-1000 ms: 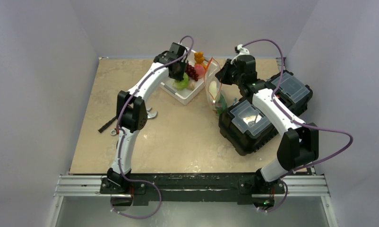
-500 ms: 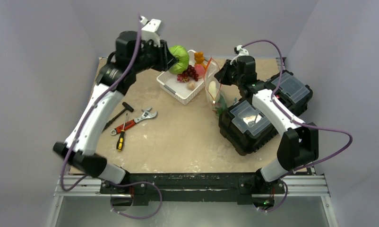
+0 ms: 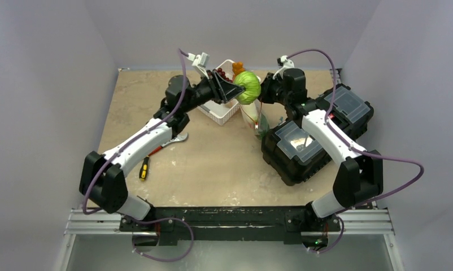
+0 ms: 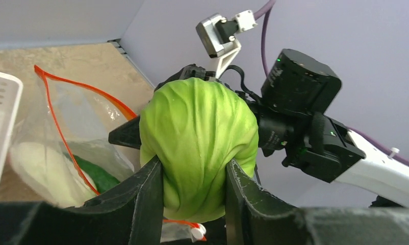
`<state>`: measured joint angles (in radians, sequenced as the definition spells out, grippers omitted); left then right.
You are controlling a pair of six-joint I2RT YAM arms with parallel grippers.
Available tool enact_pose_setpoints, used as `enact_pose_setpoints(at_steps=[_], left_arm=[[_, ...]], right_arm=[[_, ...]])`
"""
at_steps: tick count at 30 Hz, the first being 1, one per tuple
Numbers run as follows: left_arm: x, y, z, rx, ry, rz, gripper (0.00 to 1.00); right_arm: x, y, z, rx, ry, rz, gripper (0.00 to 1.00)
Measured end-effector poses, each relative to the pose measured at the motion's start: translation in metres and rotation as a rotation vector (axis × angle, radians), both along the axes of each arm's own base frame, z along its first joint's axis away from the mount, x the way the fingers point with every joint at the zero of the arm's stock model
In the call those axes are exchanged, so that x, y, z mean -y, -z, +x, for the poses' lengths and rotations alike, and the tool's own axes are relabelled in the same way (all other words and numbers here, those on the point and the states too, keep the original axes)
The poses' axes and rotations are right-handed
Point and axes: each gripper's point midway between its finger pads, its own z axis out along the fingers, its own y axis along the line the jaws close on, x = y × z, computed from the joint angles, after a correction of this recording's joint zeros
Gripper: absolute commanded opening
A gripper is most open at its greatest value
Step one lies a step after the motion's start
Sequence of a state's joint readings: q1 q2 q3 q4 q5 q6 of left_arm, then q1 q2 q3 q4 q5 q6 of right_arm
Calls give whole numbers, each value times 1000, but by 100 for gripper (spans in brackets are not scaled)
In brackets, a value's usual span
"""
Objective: Place the food in the zip-top bag and seal the zipper
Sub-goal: Place the fake vegetable in the zipper food storage bag.
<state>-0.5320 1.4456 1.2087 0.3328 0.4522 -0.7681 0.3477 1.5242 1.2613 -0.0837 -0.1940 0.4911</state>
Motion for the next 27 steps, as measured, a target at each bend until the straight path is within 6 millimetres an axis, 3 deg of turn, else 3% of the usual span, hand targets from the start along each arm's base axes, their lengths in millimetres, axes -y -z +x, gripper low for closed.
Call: enact_pose_setpoints(at_steps=[5, 13, 19, 27], left_arm=[[17, 14, 20, 7, -7, -102, 0], [13, 37, 32, 14, -65, -170, 0], [4, 65, 33, -24, -121, -141, 0], [-13, 113, 33, -138, -221, 93, 0]], right_arm=[[-5, -11, -7, 16, -34, 34, 0], [-13, -14, -13, 0, -70, 71, 0], [-12, -7, -16, -24, -70, 68, 0], [-14, -12, -14, -4, -76, 82, 0]])
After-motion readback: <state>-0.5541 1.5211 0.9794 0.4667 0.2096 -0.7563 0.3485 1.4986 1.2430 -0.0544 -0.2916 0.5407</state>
